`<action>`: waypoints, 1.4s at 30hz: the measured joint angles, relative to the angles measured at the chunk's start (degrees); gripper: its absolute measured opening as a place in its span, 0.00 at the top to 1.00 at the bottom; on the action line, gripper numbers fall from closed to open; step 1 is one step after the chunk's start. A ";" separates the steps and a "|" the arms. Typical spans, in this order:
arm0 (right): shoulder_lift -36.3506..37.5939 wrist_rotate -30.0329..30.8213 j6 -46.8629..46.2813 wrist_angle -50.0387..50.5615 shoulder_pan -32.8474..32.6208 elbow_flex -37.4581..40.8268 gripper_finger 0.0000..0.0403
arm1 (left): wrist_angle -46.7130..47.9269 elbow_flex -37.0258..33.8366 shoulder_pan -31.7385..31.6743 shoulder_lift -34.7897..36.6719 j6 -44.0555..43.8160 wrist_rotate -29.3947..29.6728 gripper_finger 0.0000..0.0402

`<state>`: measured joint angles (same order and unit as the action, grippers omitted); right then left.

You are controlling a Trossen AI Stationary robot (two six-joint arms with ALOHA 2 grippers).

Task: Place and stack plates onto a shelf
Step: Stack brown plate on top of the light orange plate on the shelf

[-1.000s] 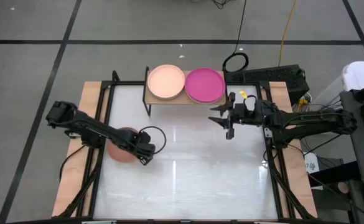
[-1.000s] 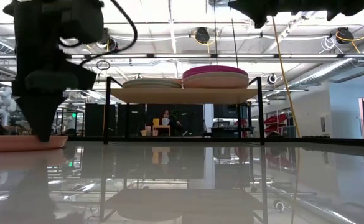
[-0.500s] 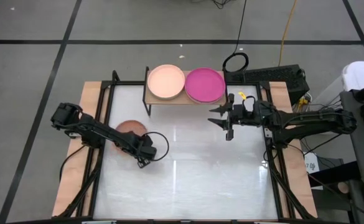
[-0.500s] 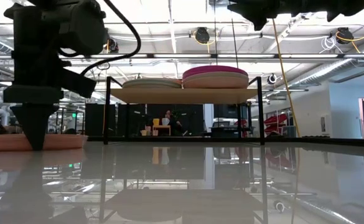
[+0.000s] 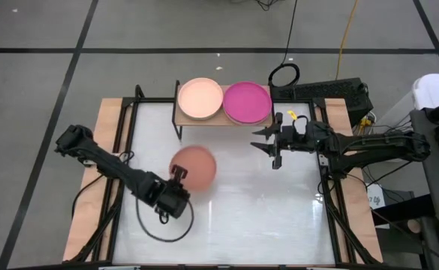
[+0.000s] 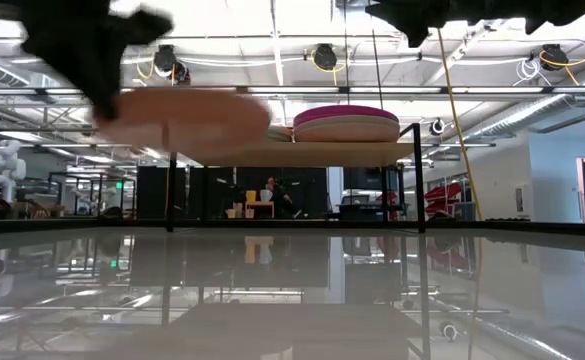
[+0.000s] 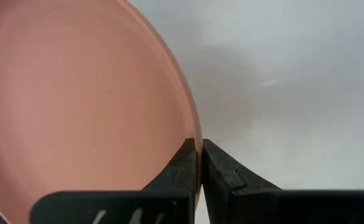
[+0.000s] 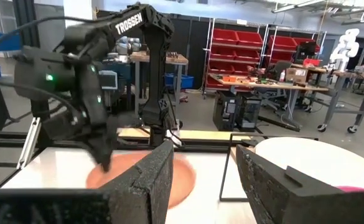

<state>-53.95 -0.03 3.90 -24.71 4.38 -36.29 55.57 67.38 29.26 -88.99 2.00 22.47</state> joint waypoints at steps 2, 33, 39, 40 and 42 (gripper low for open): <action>0.00 0.00 0.02 -0.45 0.00 -0.01 0.61 | 4.23 3.18 0.24 0.04 6.95 8.29 0.98; 0.00 0.00 1.51 -0.76 0.00 -0.02 0.61 | 4.32 22.07 -51.50 -1.85 45.91 -10.24 0.94; 0.00 0.00 1.51 -0.74 0.00 -0.02 0.61 | 3.97 22.09 -51.85 -2.58 44.80 -9.17 0.92; 0.00 0.00 1.51 -0.73 0.00 -0.02 0.61 | 3.77 22.09 -51.85 -2.56 44.39 -9.01 0.92; 0.00 0.00 1.51 -0.70 0.00 -0.02 0.61 | 2.90 22.09 -51.88 -2.54 43.94 -8.85 0.91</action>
<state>-53.95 -0.03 5.41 -25.41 4.38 -36.32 58.47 89.47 -22.61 -91.53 45.93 13.62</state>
